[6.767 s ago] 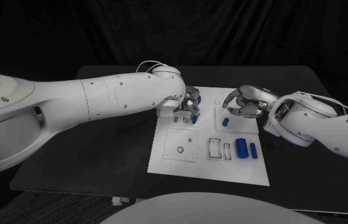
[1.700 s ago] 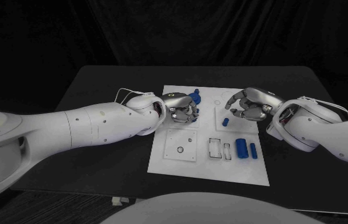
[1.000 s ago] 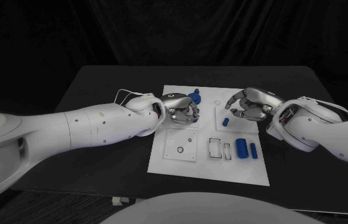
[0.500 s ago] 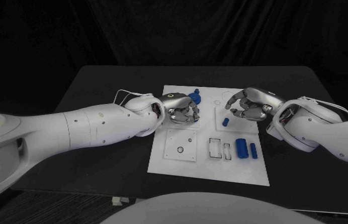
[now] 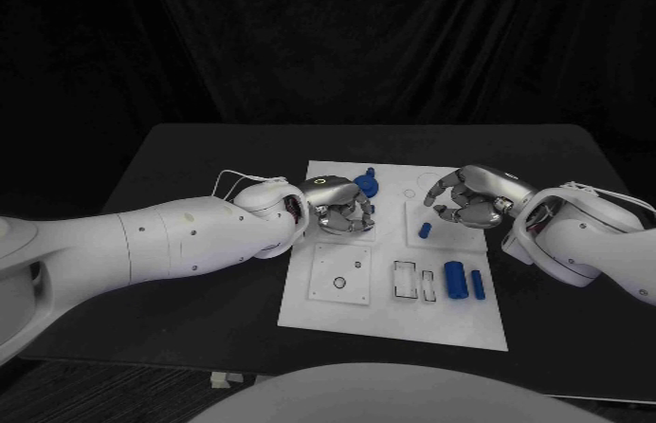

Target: Assemble the parts on the task board

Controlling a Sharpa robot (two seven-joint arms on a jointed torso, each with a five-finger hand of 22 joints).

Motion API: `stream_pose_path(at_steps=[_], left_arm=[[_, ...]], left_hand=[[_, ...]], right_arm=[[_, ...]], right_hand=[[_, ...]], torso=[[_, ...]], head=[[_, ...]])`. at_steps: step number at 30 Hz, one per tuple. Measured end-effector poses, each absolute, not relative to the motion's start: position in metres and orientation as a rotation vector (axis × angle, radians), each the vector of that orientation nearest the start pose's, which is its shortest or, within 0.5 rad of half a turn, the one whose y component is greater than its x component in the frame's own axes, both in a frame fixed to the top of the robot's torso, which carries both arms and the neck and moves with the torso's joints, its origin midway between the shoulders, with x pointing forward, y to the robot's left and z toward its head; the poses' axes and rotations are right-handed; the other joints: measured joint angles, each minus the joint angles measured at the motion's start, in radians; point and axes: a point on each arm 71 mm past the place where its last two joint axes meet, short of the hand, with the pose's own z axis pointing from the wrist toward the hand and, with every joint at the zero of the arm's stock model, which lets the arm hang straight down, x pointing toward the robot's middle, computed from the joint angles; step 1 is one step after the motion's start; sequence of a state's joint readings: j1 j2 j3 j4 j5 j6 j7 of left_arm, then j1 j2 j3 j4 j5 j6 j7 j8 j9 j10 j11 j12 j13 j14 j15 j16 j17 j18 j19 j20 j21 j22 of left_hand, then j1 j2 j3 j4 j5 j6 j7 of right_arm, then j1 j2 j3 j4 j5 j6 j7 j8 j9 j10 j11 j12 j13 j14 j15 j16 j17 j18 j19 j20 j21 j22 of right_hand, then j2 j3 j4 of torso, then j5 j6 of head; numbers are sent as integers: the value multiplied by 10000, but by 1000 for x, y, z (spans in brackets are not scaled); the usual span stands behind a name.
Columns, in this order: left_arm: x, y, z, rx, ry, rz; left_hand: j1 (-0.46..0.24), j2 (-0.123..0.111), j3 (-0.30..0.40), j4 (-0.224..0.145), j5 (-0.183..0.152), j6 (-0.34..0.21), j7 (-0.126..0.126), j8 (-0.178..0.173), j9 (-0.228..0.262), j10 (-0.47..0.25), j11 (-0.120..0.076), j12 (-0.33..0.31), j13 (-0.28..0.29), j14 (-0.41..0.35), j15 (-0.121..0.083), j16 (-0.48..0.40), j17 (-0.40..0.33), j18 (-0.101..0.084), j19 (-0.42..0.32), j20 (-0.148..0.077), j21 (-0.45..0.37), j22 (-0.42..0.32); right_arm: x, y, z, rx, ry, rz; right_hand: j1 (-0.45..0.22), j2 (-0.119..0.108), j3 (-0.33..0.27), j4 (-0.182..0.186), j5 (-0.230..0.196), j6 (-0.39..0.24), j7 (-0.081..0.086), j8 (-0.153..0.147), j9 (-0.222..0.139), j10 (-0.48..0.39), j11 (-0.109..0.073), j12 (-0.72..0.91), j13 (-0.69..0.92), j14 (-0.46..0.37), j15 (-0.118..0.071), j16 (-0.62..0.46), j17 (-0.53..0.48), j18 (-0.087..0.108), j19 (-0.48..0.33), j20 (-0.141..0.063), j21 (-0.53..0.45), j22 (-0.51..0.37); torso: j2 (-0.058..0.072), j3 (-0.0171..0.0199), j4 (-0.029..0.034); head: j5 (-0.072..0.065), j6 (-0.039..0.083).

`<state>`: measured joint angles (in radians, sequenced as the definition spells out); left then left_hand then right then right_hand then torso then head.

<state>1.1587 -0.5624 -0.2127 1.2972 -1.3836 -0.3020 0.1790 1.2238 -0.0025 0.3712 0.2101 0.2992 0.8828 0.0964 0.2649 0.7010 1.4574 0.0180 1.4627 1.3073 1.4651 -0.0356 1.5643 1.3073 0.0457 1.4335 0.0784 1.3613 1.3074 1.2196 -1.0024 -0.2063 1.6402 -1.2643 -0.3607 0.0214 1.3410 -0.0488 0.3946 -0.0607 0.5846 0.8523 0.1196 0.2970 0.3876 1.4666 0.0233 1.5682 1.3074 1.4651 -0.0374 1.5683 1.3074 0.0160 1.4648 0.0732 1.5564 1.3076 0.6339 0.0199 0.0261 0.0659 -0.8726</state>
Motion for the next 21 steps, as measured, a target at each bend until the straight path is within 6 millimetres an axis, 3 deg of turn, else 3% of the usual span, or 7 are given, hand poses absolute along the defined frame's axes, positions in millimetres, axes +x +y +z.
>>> stream_pose_path(at_steps=[21], left_arm=[[471,108,-271,4060,17836,-9387]], left_hand=[[-1,-78,-142,307,-79,0,0,-176,-56,-36,36,0,0,0,0,-39,0,-1,0,0,-40,-1]], right_arm=[[436,-243,-222,-450,17900,7619]], right_hand=[[0,0,0,0,0,0,0,0,2,0,0,0,0,0,0,0,0,-1,0,0,0,-2]], torso=[[-4,5,-1]], head=[[-17,0]])
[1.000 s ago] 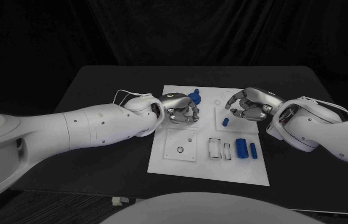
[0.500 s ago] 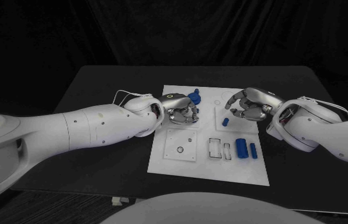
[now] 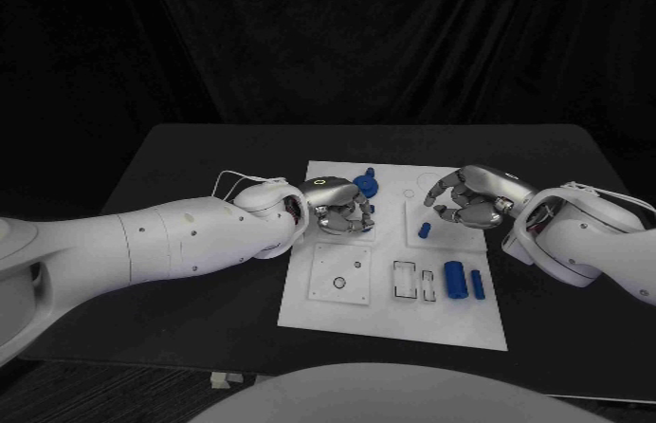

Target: Assemble the parts on the task board

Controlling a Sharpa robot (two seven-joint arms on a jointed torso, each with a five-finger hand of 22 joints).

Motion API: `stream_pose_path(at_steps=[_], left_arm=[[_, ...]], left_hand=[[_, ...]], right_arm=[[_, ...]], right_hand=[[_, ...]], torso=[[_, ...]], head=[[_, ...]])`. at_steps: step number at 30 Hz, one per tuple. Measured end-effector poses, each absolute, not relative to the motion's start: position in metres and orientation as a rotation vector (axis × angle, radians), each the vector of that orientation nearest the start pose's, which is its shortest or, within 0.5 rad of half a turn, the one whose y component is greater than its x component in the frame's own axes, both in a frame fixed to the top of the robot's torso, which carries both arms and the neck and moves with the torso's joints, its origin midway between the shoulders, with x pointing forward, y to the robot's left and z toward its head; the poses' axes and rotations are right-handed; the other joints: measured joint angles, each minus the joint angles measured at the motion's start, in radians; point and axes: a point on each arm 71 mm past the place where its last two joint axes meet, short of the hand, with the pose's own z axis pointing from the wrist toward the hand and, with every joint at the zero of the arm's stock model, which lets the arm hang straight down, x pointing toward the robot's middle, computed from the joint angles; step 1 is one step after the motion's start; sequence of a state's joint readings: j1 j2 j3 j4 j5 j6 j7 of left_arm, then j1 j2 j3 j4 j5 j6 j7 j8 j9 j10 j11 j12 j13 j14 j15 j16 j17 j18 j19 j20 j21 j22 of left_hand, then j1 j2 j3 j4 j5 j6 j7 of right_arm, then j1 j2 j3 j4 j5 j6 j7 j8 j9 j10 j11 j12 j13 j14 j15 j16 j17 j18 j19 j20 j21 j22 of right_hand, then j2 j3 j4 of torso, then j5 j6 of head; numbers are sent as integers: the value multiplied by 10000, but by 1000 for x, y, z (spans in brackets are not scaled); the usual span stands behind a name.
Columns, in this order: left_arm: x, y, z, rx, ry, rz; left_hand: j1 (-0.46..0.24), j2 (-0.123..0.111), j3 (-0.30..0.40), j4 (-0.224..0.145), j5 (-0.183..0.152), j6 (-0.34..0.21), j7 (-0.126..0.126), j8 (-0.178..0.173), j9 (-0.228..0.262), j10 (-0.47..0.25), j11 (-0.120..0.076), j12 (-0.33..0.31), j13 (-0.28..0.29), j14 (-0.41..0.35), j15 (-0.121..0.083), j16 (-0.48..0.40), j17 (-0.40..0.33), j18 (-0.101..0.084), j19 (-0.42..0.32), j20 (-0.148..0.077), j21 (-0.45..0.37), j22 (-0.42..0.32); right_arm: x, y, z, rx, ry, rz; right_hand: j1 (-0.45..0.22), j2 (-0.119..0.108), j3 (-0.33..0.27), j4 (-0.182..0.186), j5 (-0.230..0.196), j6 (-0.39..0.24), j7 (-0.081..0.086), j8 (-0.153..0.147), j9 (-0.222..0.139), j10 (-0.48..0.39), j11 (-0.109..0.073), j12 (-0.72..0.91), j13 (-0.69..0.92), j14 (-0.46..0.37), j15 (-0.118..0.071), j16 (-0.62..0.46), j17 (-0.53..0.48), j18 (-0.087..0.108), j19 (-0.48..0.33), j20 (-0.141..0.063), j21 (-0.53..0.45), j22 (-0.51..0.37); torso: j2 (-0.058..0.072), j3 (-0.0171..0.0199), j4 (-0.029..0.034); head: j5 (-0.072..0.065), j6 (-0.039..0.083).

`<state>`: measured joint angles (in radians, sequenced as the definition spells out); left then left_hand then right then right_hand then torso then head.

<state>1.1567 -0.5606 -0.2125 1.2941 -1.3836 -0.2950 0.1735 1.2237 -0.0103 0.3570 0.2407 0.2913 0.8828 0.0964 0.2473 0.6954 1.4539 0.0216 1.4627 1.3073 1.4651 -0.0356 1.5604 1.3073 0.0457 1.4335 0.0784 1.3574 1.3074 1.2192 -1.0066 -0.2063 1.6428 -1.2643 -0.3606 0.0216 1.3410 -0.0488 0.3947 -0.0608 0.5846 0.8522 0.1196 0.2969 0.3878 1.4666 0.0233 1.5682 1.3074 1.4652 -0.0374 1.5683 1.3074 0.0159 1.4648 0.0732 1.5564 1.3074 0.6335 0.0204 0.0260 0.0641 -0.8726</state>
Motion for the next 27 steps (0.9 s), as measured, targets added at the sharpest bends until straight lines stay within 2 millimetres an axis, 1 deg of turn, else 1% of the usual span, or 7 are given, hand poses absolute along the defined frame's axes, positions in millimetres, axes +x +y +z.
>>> stream_pose_path(at_steps=[5,8,11,17,19,27], left_arm=[[471,108,-271,4055,17826,-9387],[471,108,-271,4053,17794,-9397],[471,108,-271,4043,17755,-9399],[471,109,-270,4001,17644,-9391],[471,109,-270,3985,17606,-9387],[471,110,-270,3950,17513,-9380]], left_hand=[[0,0,-85,141,-57,-37,37,-101,-19,0,0,0,0,37,37,0,0,0,0,0,0,0],[0,0,-158,310,-77,-74,74,-219,-49,0,0,0,0,0,73,0,0,1,6,6,0,0],[0,0,-229,451,-148,-115,114,-292,-73,0,71,0,0,1,73,0,0,0,39,39,0,0],[0,0,-257,479,-148,-113,113,-295,-82,0,71,0,0,1,73,0,0,0,39,39,0,0],[0,0,-257,479,-148,-155,154,-347,-85,0,71,0,0,1,73,0,0,0,39,39,0,-1],[0,0,-258,479,-148,-171,165,-385,-97,0,71,0,0,4,76,0,0,1,39,39,0,0]], right_arm=[[436,-243,-222,-445,17901,7616],[436,-243,-222,-445,17902,7617],[436,-243,-222,-445,17903,7618],[436,-243,-222,-446,17906,7620],[436,-243,-222,-446,17908,7618],[436,-243,-222,-450,17920,7620]], right_hand=[[0,0,0,0,0,0,0,0,0,0,0,0,0,0,0,0,0,0,0,0,0,0],[0,0,0,0,0,0,0,0,0,0,0,0,0,0,0,0,0,0,0,0,0,0],[0,0,0,0,0,0,0,0,1,0,0,0,0,0,0,0,0,0,0,0,0,-1],[0,0,0,0,0,0,0,0,-8,0,0,0,0,0,0,0,0,0,0,0,0,-1],[0,0,0,0,0,0,0,0,-8,0,0,0,0,0,0,0,0,0,0,0,0,-1],[0,0,0,0,0,0,0,0,-7,0,0,0,0,0,0,0,0,0,0,0,0,7]], torso=[[-1,0,0],[0,0,0],[0,-1,0],[-2,-5,0],[-2,-5,0],[-2,-4,5]], head=[[-12,0],[-12,0],[-1,0],[12,0],[12,0],[-4,0]])
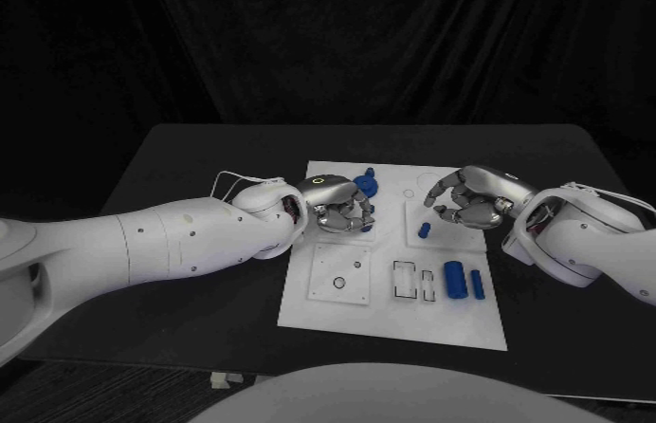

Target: Assemble the parts on the task board

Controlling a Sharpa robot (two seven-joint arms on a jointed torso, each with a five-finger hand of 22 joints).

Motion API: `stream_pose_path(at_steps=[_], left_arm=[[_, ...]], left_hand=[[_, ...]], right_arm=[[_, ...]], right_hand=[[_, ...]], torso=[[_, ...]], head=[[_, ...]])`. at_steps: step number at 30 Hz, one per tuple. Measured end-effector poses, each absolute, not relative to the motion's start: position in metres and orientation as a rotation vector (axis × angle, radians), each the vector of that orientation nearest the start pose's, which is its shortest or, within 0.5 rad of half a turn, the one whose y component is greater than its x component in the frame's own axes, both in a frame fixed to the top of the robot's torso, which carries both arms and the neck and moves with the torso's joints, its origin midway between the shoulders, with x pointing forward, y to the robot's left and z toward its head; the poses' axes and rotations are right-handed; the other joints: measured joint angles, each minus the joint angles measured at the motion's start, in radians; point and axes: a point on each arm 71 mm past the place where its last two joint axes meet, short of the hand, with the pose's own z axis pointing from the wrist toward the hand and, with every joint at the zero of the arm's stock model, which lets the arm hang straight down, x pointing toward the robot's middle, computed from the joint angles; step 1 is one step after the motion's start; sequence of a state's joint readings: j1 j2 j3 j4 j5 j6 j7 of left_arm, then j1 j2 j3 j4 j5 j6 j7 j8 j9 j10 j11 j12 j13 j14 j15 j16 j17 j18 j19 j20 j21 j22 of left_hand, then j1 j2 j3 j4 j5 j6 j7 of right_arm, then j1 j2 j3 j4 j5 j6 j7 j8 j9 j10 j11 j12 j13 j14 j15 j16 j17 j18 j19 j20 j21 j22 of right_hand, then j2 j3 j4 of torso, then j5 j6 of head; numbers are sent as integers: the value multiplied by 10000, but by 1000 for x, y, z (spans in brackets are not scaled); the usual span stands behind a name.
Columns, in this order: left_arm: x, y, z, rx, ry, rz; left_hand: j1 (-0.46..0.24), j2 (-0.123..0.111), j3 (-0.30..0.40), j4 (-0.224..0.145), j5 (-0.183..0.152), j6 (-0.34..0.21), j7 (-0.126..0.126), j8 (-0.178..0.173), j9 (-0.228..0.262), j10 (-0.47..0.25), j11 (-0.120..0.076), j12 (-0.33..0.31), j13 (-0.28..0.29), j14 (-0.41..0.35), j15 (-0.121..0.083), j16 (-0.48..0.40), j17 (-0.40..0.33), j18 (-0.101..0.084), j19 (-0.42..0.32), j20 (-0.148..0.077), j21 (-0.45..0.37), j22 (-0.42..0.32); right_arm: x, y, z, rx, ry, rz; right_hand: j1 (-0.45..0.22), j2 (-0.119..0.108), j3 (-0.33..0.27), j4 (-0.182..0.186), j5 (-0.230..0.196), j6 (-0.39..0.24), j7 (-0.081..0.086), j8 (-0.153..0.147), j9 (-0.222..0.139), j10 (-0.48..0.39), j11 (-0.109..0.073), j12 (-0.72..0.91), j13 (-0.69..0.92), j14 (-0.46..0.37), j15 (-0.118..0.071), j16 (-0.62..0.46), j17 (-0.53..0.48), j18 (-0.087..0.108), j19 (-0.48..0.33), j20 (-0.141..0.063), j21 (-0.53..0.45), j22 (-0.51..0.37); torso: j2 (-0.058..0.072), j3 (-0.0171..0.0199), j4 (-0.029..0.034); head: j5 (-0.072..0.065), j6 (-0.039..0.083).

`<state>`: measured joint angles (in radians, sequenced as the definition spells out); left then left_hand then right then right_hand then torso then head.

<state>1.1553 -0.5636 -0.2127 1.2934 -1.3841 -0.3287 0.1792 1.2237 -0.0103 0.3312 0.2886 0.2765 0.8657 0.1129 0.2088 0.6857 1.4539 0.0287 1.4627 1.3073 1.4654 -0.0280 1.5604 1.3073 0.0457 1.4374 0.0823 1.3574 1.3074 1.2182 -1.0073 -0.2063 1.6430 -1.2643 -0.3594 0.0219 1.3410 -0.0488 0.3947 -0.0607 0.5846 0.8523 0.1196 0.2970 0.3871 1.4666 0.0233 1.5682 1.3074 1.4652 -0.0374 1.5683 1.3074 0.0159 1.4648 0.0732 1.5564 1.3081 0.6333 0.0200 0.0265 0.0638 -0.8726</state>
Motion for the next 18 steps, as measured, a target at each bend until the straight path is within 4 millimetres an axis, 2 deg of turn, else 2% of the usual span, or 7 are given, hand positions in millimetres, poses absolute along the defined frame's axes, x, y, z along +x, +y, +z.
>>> stream_pose_path(at_steps=[7,10,14,18], left_arm=[[472,112,-269,3908,17379,-9375],[472,115,-268,3872,17183,-9407],[469,119,-264,3812,16762,-9532],[467,123,-255,3807,16270,-9677]], left_hand=[[-180,47,-154,67,-38,-102,33,-96,-26,33,33,0,0,-1,69,0,0,-1,36,36,0,0],[-521,69,-380,64,-288,-102,32,-212,-58,75,75,50,0,-1,68,0,0,-1,72,71,0,0],[-833,-3,-723,50,-433,-44,18,-256,-57,75,75,126,0,-1,68,43,0,0,107,107,115,0],[-835,-8,-846,5,-491,-6,13,-258,-58,75,75,197,0,-2,68,78,0,0,143,143,197,0]], right_arm=[[436,-244,-222,-442,17920,7612],[436,-245,-222,-418,17896,7593],[435,-248,-221,-367,17833,7560],[433,-250,-220,-324,17721,7565]], right_hand=[[0,0,0,0,0,0,0,0,0,0,0,0,0,0,0,0,0,0,0,0,0,-1],[0,0,0,0,0,0,0,0,1,0,0,0,0,0,0,0,0,1,0,0,0,-1],[0,0,0,0,0,0,0,0,1,0,0,0,0,0,0,0,0,0,0,0,0,-1],[0,0,8,8,0,0,0,0,-5,0,0,0,0,0,0,0,0,0,0,0,0,-2]], torso=[[1,-1,-3],[1,-3,-4],[1,-6,-4],[1,-5,-3]], head=[[41,0],[43,0],[-3,0],[-42,0]])
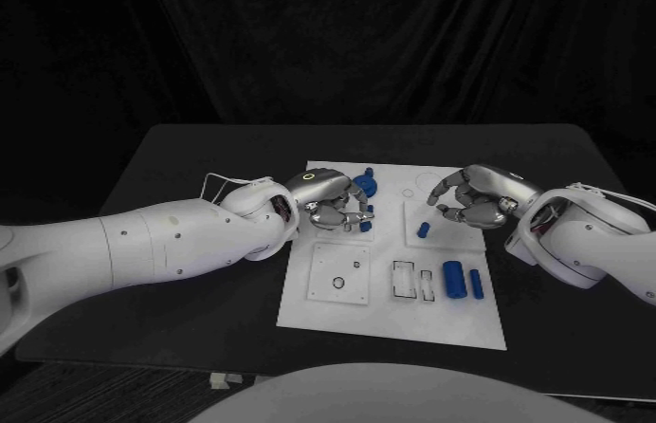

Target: Assemble the parts on the task board

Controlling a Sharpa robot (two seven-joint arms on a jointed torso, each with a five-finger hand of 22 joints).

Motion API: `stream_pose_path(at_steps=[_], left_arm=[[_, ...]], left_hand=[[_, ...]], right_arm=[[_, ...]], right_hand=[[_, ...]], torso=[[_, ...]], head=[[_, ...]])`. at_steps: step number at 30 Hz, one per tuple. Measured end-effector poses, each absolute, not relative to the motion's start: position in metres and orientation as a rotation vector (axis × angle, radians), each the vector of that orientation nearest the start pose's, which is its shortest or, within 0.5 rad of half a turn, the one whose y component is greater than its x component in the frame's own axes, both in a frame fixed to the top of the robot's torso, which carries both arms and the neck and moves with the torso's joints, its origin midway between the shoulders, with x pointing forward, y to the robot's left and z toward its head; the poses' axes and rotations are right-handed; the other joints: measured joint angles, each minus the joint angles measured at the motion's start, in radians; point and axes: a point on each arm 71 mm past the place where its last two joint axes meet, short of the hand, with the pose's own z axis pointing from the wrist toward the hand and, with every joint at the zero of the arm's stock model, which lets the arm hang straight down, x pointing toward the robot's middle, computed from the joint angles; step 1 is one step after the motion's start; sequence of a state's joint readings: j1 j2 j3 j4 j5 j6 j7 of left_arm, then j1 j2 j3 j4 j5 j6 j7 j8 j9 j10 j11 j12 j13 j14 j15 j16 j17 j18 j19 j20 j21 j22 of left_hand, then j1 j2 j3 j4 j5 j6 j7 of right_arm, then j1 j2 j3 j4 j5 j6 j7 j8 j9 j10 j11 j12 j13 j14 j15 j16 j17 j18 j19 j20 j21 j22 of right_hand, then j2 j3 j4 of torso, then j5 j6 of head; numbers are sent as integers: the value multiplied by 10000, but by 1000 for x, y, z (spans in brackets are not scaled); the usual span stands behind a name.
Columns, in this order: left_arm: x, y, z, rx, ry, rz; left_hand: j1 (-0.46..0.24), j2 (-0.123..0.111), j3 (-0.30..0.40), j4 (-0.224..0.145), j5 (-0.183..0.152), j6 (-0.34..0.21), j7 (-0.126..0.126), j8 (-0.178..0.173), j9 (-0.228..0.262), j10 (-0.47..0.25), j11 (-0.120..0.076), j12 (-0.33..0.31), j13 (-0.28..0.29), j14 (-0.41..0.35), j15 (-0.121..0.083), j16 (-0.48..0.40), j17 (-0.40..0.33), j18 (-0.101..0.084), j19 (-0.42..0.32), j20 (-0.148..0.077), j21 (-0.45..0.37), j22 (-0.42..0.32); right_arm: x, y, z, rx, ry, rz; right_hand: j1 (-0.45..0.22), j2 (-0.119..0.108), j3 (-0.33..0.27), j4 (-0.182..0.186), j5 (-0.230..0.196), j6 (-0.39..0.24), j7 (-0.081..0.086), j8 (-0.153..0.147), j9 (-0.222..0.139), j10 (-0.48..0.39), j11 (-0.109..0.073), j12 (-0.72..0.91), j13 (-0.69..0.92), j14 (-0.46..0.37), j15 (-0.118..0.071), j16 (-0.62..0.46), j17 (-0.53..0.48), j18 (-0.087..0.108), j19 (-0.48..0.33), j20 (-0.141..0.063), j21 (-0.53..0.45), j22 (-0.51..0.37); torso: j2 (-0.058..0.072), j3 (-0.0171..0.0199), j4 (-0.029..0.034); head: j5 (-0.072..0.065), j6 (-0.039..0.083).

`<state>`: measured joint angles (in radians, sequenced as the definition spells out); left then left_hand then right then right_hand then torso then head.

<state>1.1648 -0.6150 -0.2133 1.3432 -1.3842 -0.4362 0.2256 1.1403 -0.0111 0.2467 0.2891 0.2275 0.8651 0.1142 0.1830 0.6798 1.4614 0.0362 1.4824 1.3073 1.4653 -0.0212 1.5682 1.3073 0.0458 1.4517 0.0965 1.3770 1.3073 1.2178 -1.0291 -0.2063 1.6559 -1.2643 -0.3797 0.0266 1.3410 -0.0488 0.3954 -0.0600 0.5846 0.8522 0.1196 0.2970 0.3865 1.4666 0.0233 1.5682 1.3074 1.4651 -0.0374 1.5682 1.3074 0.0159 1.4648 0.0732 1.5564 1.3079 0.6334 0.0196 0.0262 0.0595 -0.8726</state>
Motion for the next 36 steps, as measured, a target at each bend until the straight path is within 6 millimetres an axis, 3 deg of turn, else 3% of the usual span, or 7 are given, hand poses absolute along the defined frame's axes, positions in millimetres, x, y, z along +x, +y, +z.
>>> stream_pose_path(at_steps=[10,20,21,24,26,31,36], left_arm=[[481,124,-202,4275,15505,-9541],[495,99,-173,5715,18379,-8470],[495,96,-173,5863,18689,-8325],[498,87,-173,6303,19578,-7829],[499,79,-174,6623,20127,-7529],[498,62,-180,7365,21348,-6802],[498,51,-186,7878,22346,-5880]], left_hand=[[1082,-255,-104,-196,-229,-52,51,-282,-48,0,0,320,0,0,0,0,0,-2,107,-36,312,0],[1971,-221,-404,-591,-1492,1018,-310,110,276,31,-188,851,0,-1,-112,0,0,-102,142,-185,985,0],[2033,-224,-466,-655,-1343,1102,-352,110,286,38,-256,851,0,15,-170,0,0,-171,157,-203,1124,0],[2346,-288,-479,-926,-264,1359,-465,109,249,57,-343,851,0,1,-256,0,0,-289,158,-307,1589,-1],[2472,-416,-496,-1082,89,1432,-462,-89,55,73,-359,851,0,18,-273,0,0,-327,122,-343,1757,-1],[2349,-662,-613,-1117,35,1488,-345,-821,-858,34,-323,851,0,18,-272,0,0,-325,122,-342,1909,-1],[2215,-796,-714,-1016,-71,1445,-194,-1162,-1500,52,-234,850,0,17,-196,0,0,-324,161,-303,1909,-1]], right_arm=[[432,-251,-217,-264,17413,7610],[433,-250,-216,-269,17257,7656],[433,-250,-216,-273,17243,7664],[433,-249,-216,-284,17169,7699],[433,-249,-215,-292,17086,7729],[433,-250,-213,-305,16810,7824],[432,-250,-210,-273,16473,8011]], right_hand=[[0,0,-63,105,-57,20,14,0,-4,0,0,0,0,0,0,0,0,0,0,0,62,-1],[-169,87,-373,415,-1109,110,-37,0,-14,0,0,0,0,0,0,0,0,0,0,0,117,-2],[-210,126,-427,469,-1297,111,-38,0,-14,0,0,0,0,0,0,0,0,0,0,0,117,-2],[-720,157,-921,1000,-3083,163,-91,0,-46,0,0,0,0,0,0,0,0,-1,0,0,117,-3],[-999,119,-1241,1340,-3734,163,-91,-52,-77,0,0,0,0,0,0,0,0,-1,0,0,117,-3],[-1642,136,-1903,2112,-4817,215,-142,-59,-129,0,0,0,0,0,0,0,0,0,0,0,117,-3],[-1972,278,-2251,2628,-4850,345,-164,-59,-145,0,0,0,0,0,0,0,0,0,0,0,117,-4]], torso=[[-9,7,-11],[-12,19,-32],[-12,19,-32],[-7,19,-29],[-5,20,-25],[-8,19,-16],[-11,15,-16]], head=[[-54,0],[-84,0],[-85,0],[-85,0],[-94,0],[-109,0],[-142,0]])
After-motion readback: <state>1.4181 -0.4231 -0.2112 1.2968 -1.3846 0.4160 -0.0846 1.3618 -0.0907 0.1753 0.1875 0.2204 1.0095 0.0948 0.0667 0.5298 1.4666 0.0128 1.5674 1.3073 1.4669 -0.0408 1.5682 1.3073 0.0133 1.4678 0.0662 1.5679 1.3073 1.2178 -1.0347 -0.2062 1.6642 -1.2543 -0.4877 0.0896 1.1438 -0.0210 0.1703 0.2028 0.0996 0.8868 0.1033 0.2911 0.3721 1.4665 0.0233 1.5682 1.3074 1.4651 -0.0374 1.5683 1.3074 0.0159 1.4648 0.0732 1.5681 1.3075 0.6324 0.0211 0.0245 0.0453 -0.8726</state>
